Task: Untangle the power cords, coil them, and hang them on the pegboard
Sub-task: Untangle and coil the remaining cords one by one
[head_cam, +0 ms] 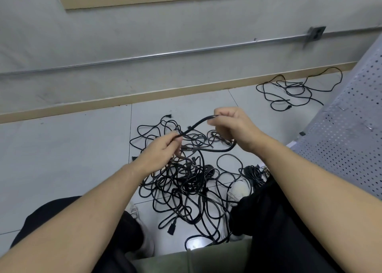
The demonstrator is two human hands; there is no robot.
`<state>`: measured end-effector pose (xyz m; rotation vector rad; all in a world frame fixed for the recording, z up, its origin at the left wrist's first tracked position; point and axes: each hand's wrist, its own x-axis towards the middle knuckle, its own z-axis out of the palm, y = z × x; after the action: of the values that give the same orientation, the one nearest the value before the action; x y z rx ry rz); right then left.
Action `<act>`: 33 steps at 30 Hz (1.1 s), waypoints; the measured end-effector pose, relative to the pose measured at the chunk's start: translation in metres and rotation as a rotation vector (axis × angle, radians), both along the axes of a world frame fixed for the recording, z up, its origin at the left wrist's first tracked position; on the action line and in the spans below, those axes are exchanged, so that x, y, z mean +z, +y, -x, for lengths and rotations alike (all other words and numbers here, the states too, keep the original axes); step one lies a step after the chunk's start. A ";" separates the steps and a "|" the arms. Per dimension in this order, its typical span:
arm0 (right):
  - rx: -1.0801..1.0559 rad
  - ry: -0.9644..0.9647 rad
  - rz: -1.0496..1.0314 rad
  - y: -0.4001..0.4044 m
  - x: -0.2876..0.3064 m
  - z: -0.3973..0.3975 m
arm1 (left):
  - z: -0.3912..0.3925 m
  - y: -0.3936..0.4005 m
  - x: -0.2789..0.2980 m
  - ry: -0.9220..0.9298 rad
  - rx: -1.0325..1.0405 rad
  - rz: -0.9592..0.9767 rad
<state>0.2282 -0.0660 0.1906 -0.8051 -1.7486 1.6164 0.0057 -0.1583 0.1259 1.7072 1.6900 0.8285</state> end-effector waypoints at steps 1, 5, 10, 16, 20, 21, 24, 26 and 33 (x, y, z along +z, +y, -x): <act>-0.053 -0.001 0.007 0.003 -0.001 -0.001 | -0.002 -0.001 0.004 -0.003 0.032 -0.036; -0.129 -0.273 -0.153 0.015 -0.007 -0.009 | -0.003 0.000 0.030 0.198 0.075 -0.126; 0.153 -0.611 -0.272 0.002 -0.016 0.000 | -0.002 0.002 0.054 0.523 0.101 -0.147; 0.237 -0.358 -0.234 -0.018 -0.016 0.024 | 0.004 -0.001 0.031 0.276 -0.026 -0.022; -0.006 -0.097 -0.128 -0.017 0.002 0.020 | 0.014 0.001 0.012 -0.091 -0.001 0.202; -0.074 -0.016 -0.099 -0.014 0.004 0.018 | 0.017 0.000 0.007 -0.090 -0.028 0.269; -0.276 0.116 -0.035 0.002 0.007 0.005 | 0.021 -0.006 -0.002 0.116 -0.131 0.443; -0.337 -0.088 -0.112 0.012 0.002 -0.004 | 0.021 -0.006 -0.007 0.163 -0.094 0.450; -0.200 -0.719 -0.199 0.021 -0.024 -0.003 | 0.010 0.003 0.009 0.116 0.047 0.126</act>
<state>0.2310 -0.0447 0.1663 -1.5311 -2.1652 1.0535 -0.0046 -0.1553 0.1350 1.6638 1.8258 0.6401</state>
